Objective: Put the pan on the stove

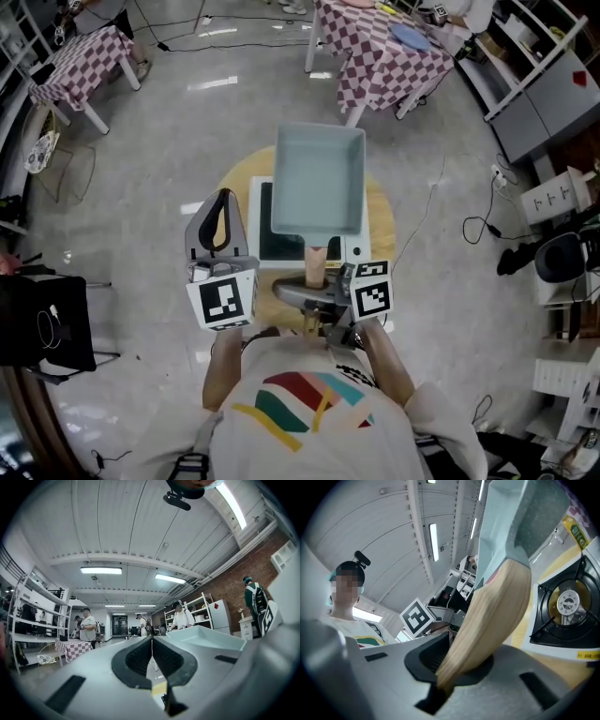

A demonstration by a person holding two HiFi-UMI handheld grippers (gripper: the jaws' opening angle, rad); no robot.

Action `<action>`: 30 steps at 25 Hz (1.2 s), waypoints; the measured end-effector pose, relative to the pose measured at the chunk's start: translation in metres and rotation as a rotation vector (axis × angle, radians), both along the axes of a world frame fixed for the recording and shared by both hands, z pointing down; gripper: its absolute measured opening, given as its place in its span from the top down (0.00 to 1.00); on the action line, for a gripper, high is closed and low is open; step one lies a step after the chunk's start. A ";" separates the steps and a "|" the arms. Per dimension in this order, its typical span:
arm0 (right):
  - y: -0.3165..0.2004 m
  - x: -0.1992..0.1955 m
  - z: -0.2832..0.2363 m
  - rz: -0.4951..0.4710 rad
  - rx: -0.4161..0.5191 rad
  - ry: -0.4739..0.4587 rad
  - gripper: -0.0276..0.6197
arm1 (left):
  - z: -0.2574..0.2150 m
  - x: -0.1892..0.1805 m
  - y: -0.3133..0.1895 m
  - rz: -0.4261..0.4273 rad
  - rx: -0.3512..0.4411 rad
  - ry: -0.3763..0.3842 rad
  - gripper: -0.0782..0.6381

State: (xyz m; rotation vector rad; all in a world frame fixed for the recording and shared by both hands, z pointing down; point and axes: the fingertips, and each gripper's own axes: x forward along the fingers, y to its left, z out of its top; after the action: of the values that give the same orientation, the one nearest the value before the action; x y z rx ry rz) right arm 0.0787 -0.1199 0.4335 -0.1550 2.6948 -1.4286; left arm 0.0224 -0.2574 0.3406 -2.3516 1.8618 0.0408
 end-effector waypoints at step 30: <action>-0.017 -0.003 0.105 -0.020 -0.283 -0.047 0.94 | 0.030 -0.018 -0.011 -0.049 -0.080 0.046 0.88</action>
State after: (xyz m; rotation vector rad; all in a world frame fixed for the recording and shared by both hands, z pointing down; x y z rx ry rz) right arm 0.0756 -0.1366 0.5387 -0.1116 2.4516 -1.7898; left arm 0.0044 -0.2681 0.3705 -2.3755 1.9768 0.0164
